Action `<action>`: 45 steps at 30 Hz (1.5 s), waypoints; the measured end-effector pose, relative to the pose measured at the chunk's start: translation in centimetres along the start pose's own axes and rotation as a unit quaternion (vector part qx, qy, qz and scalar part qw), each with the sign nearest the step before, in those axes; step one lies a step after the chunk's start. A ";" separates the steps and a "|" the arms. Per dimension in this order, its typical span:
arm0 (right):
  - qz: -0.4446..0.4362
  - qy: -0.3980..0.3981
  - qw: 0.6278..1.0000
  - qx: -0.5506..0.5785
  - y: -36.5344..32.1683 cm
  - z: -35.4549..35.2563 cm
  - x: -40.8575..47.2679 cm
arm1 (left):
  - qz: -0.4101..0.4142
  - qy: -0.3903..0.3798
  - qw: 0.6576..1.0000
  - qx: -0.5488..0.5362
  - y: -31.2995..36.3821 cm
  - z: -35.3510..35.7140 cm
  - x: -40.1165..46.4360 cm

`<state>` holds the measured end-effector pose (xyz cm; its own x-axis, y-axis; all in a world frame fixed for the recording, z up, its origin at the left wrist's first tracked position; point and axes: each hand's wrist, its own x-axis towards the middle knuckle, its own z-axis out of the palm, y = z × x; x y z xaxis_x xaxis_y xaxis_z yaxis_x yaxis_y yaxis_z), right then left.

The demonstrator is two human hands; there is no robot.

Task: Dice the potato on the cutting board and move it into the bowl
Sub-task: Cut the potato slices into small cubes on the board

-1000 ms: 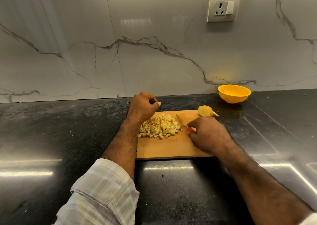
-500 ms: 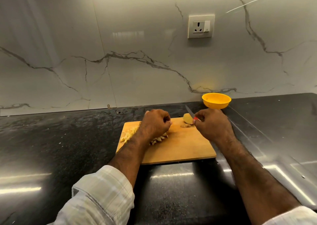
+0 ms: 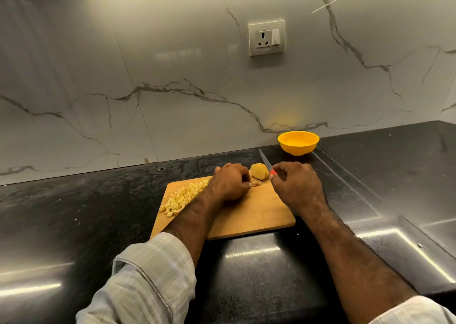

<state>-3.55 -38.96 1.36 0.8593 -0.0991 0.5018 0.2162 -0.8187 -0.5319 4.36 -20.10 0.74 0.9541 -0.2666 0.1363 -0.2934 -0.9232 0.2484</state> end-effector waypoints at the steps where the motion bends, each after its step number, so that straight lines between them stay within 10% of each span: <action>1: 0.001 -0.004 1.000 -0.003 0.0 0.1 0.0 | 0.001 -0.017 1.000 -0.009 0.0 -0.3 -0.1; 6: -0.004 -0.026 1.000 -0.002 -0.3 0.0 -0.1 | 0.014 -0.089 0.996 0.019 -0.7 -2.4 -0.9; 21: 0.023 -0.240 0.954 -0.177 -3.6 1.7 -0.7 | -0.067 0.023 0.996 0.048 -1.8 -1.7 -2.4; 45: -0.017 -0.284 0.936 -0.207 -6.7 3.4 -1.1 | 0.018 0.001 0.995 -0.103 -3.0 -1.5 -2.7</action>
<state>-4.39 -31.40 2.00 0.9886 0.1501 0.0077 0.1495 -0.9769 -0.1527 2.60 -16.24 1.05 0.9430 -0.2965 0.1510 -0.3327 -0.8369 0.4345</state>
